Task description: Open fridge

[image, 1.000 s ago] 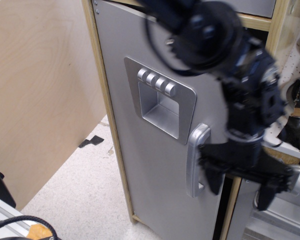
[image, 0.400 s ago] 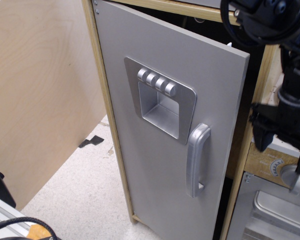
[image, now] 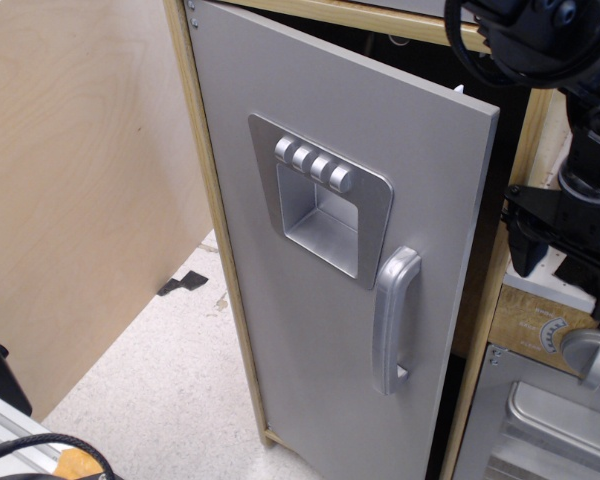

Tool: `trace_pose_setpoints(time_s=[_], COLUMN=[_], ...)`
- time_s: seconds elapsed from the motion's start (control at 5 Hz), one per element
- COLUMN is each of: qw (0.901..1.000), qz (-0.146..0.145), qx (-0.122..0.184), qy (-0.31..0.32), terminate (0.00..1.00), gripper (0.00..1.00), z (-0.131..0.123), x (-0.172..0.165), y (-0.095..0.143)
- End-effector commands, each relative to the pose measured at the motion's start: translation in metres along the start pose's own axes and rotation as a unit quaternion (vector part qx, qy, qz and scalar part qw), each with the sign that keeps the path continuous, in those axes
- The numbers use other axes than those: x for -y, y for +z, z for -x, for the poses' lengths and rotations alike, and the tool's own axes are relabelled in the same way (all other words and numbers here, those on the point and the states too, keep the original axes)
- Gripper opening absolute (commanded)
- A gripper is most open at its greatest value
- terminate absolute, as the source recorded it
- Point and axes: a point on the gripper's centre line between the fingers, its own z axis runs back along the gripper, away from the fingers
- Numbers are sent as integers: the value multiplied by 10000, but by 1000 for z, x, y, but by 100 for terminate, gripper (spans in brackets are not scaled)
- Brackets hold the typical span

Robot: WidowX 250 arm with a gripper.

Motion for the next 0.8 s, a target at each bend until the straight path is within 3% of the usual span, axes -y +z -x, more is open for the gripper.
trace_pose_setpoints(time_s=[0.0,0.2,0.6], qw=[9993,9981,9920], qz=[-192,-310,-63], qx=[-8,-177,-697], qy=[331,499,1053], terminate=[0,0,0], gripper=[100,100,100], z=[8,23,67], x=[-31,-38,-39], y=[22,28,53])
